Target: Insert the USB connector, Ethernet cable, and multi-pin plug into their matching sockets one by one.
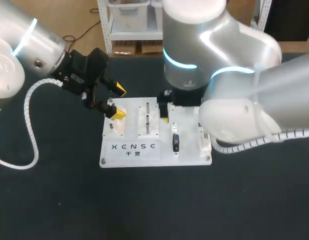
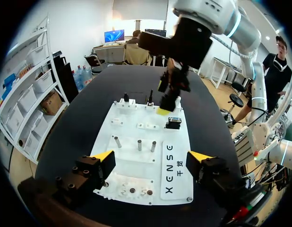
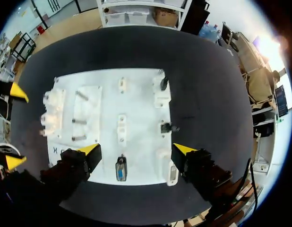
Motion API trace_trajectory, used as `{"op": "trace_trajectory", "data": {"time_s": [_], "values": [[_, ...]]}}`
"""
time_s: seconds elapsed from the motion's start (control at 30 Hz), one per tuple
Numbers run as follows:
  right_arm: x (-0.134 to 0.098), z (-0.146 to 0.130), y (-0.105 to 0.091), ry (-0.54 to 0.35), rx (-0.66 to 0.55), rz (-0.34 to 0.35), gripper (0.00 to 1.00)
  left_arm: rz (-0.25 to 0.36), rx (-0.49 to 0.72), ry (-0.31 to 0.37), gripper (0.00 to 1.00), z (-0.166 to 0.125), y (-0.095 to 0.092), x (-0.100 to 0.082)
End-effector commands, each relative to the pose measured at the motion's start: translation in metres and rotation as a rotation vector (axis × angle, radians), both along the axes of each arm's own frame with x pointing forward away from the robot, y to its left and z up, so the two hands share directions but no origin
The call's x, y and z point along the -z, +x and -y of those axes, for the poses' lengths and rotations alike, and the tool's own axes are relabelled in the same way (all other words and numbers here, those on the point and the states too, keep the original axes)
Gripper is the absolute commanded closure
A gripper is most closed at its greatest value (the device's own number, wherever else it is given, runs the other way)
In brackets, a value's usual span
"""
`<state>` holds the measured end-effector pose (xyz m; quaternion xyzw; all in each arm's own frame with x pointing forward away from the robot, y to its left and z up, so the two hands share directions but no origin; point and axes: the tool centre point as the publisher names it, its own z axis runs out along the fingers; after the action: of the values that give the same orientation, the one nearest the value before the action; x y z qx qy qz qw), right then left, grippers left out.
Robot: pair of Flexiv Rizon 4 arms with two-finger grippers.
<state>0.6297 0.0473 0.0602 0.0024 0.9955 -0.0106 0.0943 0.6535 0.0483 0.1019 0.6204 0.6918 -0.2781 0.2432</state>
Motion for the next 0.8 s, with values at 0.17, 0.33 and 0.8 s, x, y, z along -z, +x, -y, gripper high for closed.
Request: {"op": "trace_trajectory", "data": {"time_s": [0.17, 0.33, 0.8], "values": [[0.024, -0.009, -0.029, 0.008, -0.028, -0.019, 0.0, -0.002, 0.002, 0.003, 0.0, 0.0, 0.001, 0.0], [0.033, -0.013, -0.036, 0.014, -0.019, -0.037, 0.0, -0.002, 0.002, 0.003, 0.0, 0.0, 0.001, 0.0], [0.034, -0.018, -0.035, 0.059, 0.015, -0.043, 0.0, -0.002, 0.002, 0.003, 0.0, 0.0, 0.001, 0.0]]}}
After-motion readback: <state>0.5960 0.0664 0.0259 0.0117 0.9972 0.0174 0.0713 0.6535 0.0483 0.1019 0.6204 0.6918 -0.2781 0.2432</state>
